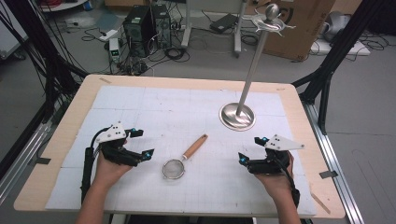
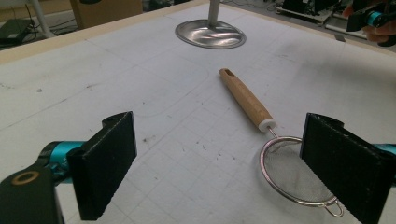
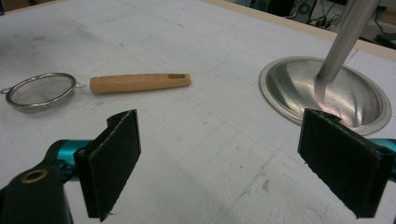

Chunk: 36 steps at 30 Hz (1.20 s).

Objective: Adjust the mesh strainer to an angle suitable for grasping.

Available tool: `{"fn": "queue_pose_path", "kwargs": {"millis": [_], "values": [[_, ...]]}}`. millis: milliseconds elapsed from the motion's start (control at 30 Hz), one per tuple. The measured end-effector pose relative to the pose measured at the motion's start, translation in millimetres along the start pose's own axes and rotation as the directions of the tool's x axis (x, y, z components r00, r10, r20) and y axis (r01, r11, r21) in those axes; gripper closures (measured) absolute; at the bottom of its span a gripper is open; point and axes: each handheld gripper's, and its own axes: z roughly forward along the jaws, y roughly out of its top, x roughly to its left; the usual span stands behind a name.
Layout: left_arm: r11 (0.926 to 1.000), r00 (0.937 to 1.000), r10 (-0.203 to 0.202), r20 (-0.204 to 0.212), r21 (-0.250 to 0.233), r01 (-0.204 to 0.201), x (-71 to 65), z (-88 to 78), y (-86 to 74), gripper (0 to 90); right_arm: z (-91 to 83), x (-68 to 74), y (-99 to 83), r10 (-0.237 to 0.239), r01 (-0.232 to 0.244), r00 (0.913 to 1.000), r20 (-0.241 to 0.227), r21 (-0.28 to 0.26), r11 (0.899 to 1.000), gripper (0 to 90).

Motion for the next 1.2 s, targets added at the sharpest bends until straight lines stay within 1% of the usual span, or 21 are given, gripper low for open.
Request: {"fn": "queue_pose_path", "kwargs": {"millis": [67, 100, 500, 533, 633, 833, 933, 1033, 1067, 1200], "values": [[1.0000, 1.0000, -0.001, -0.001, 0.005, 0.001, -0.4, 1.0, -0.1, 11.9, 0.0, 0.1, -0.2, 0.001, -0.001, 1.0000, 0.000, 0.001, 1.000, 12.1], [1.0000, 1.0000, 0.001, 0.004, 0.009, -0.001, 0.0, 1.3, 0.2, 12.0, -0.1, 0.6, -0.3, 0.009, -0.009, 1.0000, -0.003, 0.004, 1.000, 12.1], [0.9996, 1.0000, -0.006, -0.002, 0.026, 0.007, 0.0, 3.7, -0.2, 12.9, 3.2, 2.0, -2.3, -0.001, 0.001, 1.0000, 0.002, 0.014, 1.000, 12.2], [0.9996, 1.0000, -0.010, 0.000, 0.027, 0.010, -0.1, 3.9, -0.2, 13.0, 3.0, 2.4, -2.3, 0.006, -0.006, 1.0000, 0.004, 0.017, 1.000, 12.2], [0.9994, 0.9999, -0.012, 0.002, 0.032, 0.012, -1.0, 5.5, -0.4, 13.5, 2.7, 1.4, -2.4, 0.006, -0.006, 1.0000, 0.002, 0.014, 1.000, 12.2], [0.9985, 0.9996, -0.017, 0.020, 0.053, 0.016, -3.6, 12.2, -2.1, 17.1, 0.9, -0.5, -2.6, 0.013, -0.013, 0.9999, 0.005, 0.012, 1.000, 12.2], [0.9978, 0.9997, -0.013, 0.022, 0.066, 0.012, -4.7, 14.8, -2.7, 17.3, 0.3, -1.2, -3.0, 0.018, -0.019, 0.9998, 0.006, 0.011, 1.000, 12.3], [0.9974, 0.9995, -0.022, 0.021, 0.069, 0.020, -5.7, 16.8, -3.2, 17.8, 0.2, -1.4, -3.5, 0.026, -0.026, 0.9997, 0.006, 0.014, 1.000, 12.3], [0.9971, 0.9995, -0.022, 0.024, 0.073, 0.020, -5.8, 17.3, -3.3, 18.2, 0.6, -2.2, -3.6, 0.018, -0.018, 0.9998, 0.007, 0.013, 1.000, 12.3], [0.9968, 0.9992, -0.029, 0.028, 0.076, 0.027, -7.3, 19.6, -3.5, 21.2, -0.1, -1.5, -3.2, 0.024, -0.025, 0.9997, 0.007, 0.013, 1.000, 12.3]]}}
